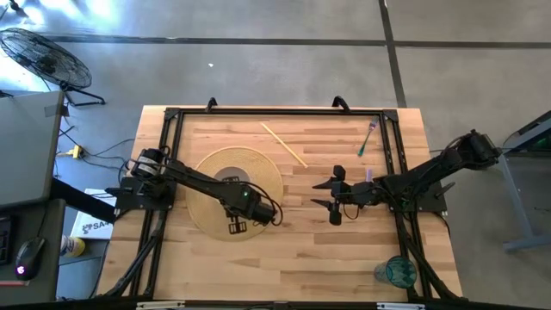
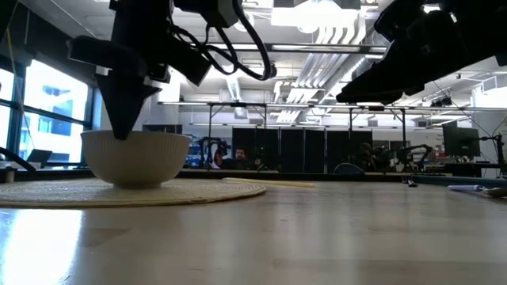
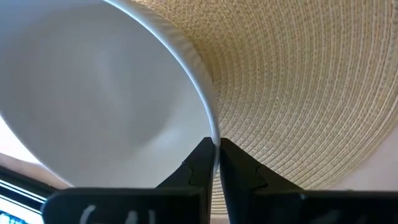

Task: Pick & Place Utensil
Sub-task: Put the white bowl on the middle of the yellow mat

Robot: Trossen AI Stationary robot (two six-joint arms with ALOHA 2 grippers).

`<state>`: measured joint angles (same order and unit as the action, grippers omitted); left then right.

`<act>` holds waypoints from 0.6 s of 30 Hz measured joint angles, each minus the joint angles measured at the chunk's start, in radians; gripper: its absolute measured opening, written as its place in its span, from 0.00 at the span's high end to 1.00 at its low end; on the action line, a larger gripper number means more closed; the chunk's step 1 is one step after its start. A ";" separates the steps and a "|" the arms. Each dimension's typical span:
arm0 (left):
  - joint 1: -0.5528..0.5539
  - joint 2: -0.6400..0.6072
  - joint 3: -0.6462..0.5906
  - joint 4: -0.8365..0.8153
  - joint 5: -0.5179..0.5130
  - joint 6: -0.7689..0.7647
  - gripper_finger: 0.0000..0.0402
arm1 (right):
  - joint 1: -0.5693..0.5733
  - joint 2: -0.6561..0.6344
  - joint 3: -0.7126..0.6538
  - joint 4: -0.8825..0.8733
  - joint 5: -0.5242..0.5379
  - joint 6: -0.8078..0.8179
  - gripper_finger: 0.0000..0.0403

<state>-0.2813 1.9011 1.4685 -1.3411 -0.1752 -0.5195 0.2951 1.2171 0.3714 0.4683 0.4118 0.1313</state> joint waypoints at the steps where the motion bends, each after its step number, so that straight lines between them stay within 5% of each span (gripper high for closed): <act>1: 0.000 -0.001 0.000 -0.005 -0.001 -0.009 0.95 | 0.000 0.000 0.000 0.000 0.000 0.000 0.52; 18: -0.013 -0.152 -0.024 0.063 -0.098 -0.056 0.85 | 0.000 0.000 0.000 -0.041 0.087 0.025 0.52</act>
<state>-0.2947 1.7488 1.4444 -1.2782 -0.2729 -0.5758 0.2955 1.2171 0.3714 0.4277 0.4993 0.1566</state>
